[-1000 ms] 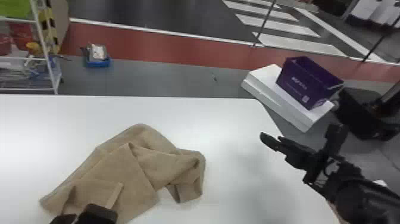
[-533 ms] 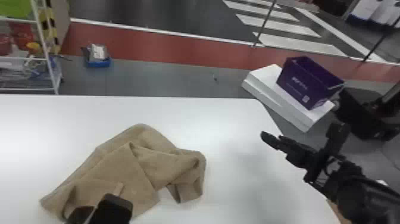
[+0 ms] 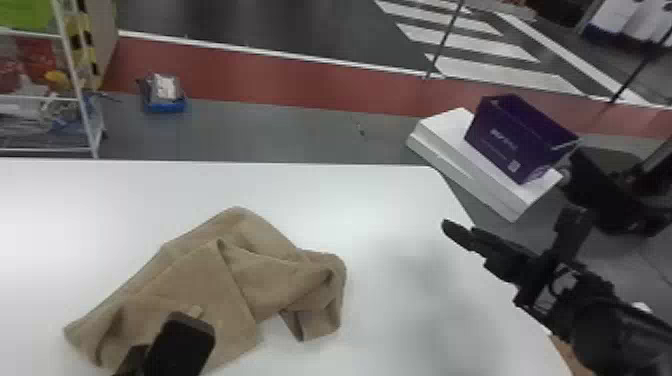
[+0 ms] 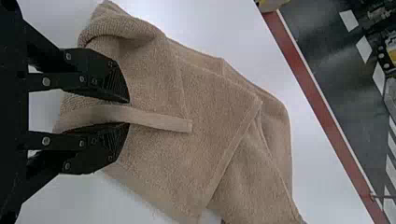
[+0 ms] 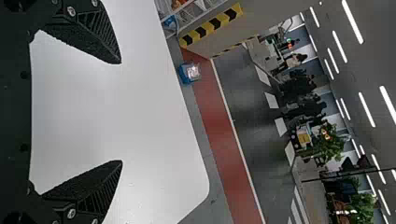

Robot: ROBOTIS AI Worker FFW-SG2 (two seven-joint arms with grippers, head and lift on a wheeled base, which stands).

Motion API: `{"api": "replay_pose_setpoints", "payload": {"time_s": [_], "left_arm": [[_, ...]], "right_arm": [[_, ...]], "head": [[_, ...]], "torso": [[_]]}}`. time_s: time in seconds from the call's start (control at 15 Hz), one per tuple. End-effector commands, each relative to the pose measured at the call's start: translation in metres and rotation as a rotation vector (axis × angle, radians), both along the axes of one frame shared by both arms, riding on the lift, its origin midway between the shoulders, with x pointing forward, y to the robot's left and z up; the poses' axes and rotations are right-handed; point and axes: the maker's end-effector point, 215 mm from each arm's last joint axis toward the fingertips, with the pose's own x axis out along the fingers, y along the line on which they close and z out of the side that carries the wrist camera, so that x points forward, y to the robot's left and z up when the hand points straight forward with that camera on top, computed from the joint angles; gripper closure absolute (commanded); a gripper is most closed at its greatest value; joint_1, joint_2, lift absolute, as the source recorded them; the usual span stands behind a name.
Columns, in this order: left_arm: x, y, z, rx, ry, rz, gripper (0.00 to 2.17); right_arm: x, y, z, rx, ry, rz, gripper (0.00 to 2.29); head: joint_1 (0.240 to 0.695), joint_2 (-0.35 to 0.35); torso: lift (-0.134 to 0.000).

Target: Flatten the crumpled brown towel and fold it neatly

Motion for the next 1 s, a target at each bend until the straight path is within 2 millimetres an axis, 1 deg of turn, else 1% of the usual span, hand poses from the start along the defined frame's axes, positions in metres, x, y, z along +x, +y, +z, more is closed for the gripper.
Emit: {"api": "replay_pose_setpoints", "payload": {"time_s": [0.0,0.07,0.13,0.33,0.4,0.53,0.6,0.67,0.8,0.87,0.93], "left_arm": [[0.008,0.021,0.014,-0.002,-0.029,0.047,1.65],[0.015,0.035,0.03,-0.015,-0.061,0.079,1.65],[0.021,0.045,0.04,-0.021,-0.079,0.102,1.65],[0.035,0.085,0.067,-0.046,-0.13,0.188,1.65],[0.039,0.098,0.073,-0.061,-0.138,0.215,1.65],[0.043,0.126,0.073,-0.063,-0.137,0.268,1.65],[0.042,0.142,0.069,-0.065,-0.128,0.304,1.65],[0.04,0.158,0.067,-0.066,-0.123,0.335,1.65],[0.039,0.194,0.07,-0.064,-0.13,0.405,1.65],[0.039,0.211,0.069,-0.076,-0.125,0.437,1.65],[0.042,0.223,0.069,-0.085,-0.125,0.461,1.65]], "right_arm": [[-0.001,-0.001,-0.003,0.004,0.004,-0.002,0.13],[-0.001,-0.002,-0.003,0.003,0.003,-0.003,0.13],[-0.001,-0.002,-0.005,0.003,0.006,-0.005,0.13],[-0.003,0.0,-0.007,0.004,0.009,-0.001,0.13],[-0.004,0.0,-0.008,0.0,0.008,0.001,0.13],[-0.005,0.005,-0.01,0.003,0.007,0.015,0.13],[-0.006,0.006,-0.01,0.002,0.004,0.019,0.13],[-0.006,0.006,-0.011,0.0,0.005,0.02,0.13],[-0.008,0.006,-0.012,0.0,0.009,0.02,0.13],[-0.008,0.008,-0.014,-0.001,0.012,0.023,0.13],[-0.008,0.009,-0.015,-0.001,0.012,0.026,0.13]], "head": [[0.695,-0.35],[0.695,-0.35],[0.695,-0.35],[0.695,-0.35],[0.695,-0.35],[0.695,-0.35],[0.695,-0.35],[0.695,-0.332],[0.695,-0.3],[0.695,-0.267],[0.695,-0.249]], "torso": [[-0.124],[-0.124],[-0.124],[-0.124],[-0.124],[-0.124],[-0.124],[-0.124],[-0.124],[-0.124],[-0.124]]}}
